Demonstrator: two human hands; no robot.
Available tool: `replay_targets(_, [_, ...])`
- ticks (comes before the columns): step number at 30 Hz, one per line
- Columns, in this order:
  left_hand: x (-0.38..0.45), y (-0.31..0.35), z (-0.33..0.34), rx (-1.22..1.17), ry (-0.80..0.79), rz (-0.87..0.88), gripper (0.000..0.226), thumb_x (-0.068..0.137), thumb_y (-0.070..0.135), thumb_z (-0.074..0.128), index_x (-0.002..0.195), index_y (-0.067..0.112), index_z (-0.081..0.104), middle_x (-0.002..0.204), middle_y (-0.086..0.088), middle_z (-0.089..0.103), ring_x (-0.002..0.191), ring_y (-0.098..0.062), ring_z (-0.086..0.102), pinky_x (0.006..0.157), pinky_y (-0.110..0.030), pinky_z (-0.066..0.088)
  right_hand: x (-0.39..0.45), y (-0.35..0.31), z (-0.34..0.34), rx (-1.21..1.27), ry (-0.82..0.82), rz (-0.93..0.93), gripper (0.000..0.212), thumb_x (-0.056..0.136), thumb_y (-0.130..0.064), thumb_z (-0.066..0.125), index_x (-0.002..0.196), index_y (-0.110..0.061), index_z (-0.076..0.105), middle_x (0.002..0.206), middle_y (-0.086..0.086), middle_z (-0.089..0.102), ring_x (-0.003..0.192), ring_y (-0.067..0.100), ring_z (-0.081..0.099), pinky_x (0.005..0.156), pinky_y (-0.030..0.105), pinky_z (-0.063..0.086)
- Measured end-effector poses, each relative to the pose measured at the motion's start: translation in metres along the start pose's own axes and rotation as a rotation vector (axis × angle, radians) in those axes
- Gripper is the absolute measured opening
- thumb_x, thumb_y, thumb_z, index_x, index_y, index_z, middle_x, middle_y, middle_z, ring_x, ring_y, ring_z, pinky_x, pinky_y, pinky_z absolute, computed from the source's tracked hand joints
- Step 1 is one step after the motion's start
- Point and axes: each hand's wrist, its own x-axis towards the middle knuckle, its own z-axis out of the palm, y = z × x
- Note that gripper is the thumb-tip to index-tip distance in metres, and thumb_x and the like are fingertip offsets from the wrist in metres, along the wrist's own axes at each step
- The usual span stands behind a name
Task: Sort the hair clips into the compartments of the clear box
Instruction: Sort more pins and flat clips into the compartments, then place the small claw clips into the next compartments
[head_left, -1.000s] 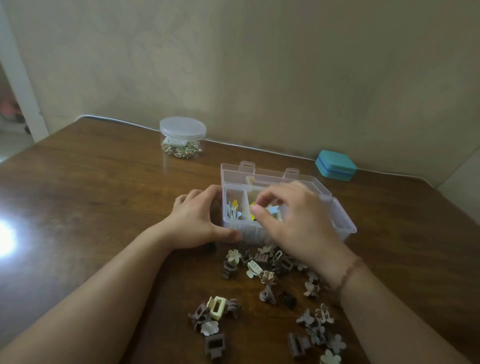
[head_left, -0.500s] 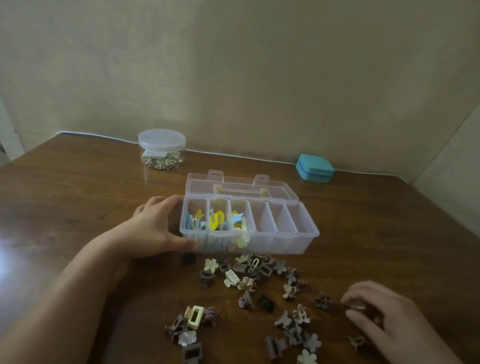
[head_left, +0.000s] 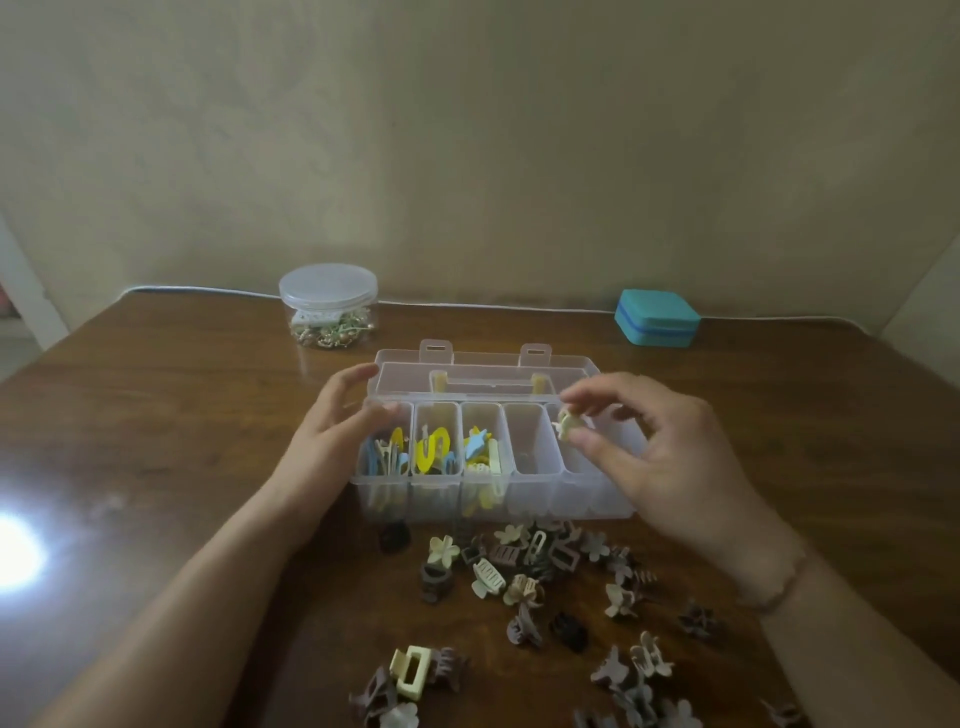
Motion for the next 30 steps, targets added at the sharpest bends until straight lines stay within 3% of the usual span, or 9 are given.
replay_targets(4, [0.004,-0.004,-0.005,0.006,0.009,0.018,0.048,0.073,0.038,0.063,0.121,0.039,0.06,0.11,0.0,0.072,0.109,-0.018,0.065,0.097,-0.046,0.048,0.001,0.011,0.016,0.018,-0.102,0.025,0.02,0.082,-0.029,0.068,0.101,-0.035,0.068,0.104,-0.021,0.065,0.108,-0.008,0.055,0.087,0.003,0.041])
replay_targets(7, [0.007,-0.008,-0.005,0.007,0.021,0.055,0.039,0.077,0.031,0.058,0.116,0.03,0.064,0.101,-0.005,0.075,0.109,-0.024,0.065,0.1,-0.052,0.046,-0.004,0.013,0.004,0.019,-0.086,-0.035,0.021,0.084,-0.041,0.061,0.103,-0.034,0.067,0.107,-0.025,0.062,0.109,-0.008,0.055,0.082,0.014,0.049])
replay_targets(10, [0.01,-0.01,-0.004,-0.022,0.043,0.076,0.033,0.079,0.024,0.056,0.111,0.024,0.066,0.097,-0.01,0.075,0.106,-0.029,0.067,0.099,-0.057,0.046,-0.008,0.008,-0.016,-0.054,-0.076,-0.192,0.023,0.083,-0.041,0.059,0.101,-0.03,0.066,0.097,-0.022,0.063,0.094,0.002,0.061,0.071,0.016,0.049])
replay_targets(14, [0.013,-0.014,-0.005,-0.059,0.063,0.101,0.027,0.081,0.02,0.056,0.104,0.022,0.07,0.097,-0.016,0.074,0.103,-0.034,0.068,0.098,-0.06,0.046,-0.019,-0.003,-0.026,-0.08,-0.295,-0.284,0.019,0.083,-0.036,0.06,0.097,-0.027,0.07,0.088,-0.025,0.063,0.078,-0.009,0.062,0.063,0.005,0.048])
replay_targets(16, [0.014,-0.016,-0.005,-0.071,0.069,0.119,0.026,0.081,0.019,0.055,0.102,0.023,0.071,0.097,-0.017,0.074,0.102,-0.037,0.068,0.098,-0.061,0.046,-0.023,-0.004,-0.021,-0.161,-0.43,-0.257,0.023,0.082,-0.045,0.055,0.098,-0.038,0.069,0.088,-0.028,0.066,0.08,-0.011,0.062,0.067,0.012,0.054])
replay_targets(20, [0.014,-0.016,-0.005,-0.079,0.077,0.137,0.027,0.081,0.017,0.055,0.102,0.022,0.071,0.097,-0.017,0.074,0.1,-0.037,0.068,0.095,-0.059,0.048,-0.029,0.001,-0.002,-0.377,-0.495,-0.258,0.035,0.079,-0.058,0.053,0.111,-0.045,0.059,0.098,-0.03,0.065,0.087,-0.004,0.062,0.072,0.029,0.056])
replay_targets(24, [0.013,-0.016,-0.006,-0.081,0.075,0.141,0.027,0.08,0.018,0.055,0.101,0.023,0.072,0.101,-0.019,0.073,0.101,-0.038,0.067,0.092,-0.056,0.05,-0.03,0.003,0.005,-0.47,-0.509,-0.266,0.046,0.084,-0.062,0.054,0.127,-0.048,0.046,0.12,-0.028,0.053,0.101,0.0,0.055,0.083,0.028,0.048])
replay_targets(27, [0.012,-0.015,-0.005,-0.082,0.082,0.147,0.028,0.08,0.017,0.055,0.103,0.019,0.071,0.097,-0.018,0.074,0.094,-0.032,0.069,0.083,-0.046,0.05,-0.029,0.006,0.009,-0.481,-0.497,-0.296,0.038,0.087,-0.058,0.052,0.123,-0.044,0.051,0.115,-0.023,0.057,0.103,0.004,0.057,0.082,0.032,0.05])
replay_targets(30, [0.012,-0.013,-0.004,-0.074,0.081,0.153,0.029,0.079,0.015,0.054,0.103,0.016,0.07,0.093,-0.015,0.075,0.091,-0.029,0.07,0.078,-0.04,0.05,-0.025,0.007,0.004,-0.419,-0.454,-0.285,0.028,0.085,-0.053,0.05,0.109,-0.044,0.06,0.095,-0.028,0.062,0.086,-0.003,0.06,0.07,0.025,0.052])
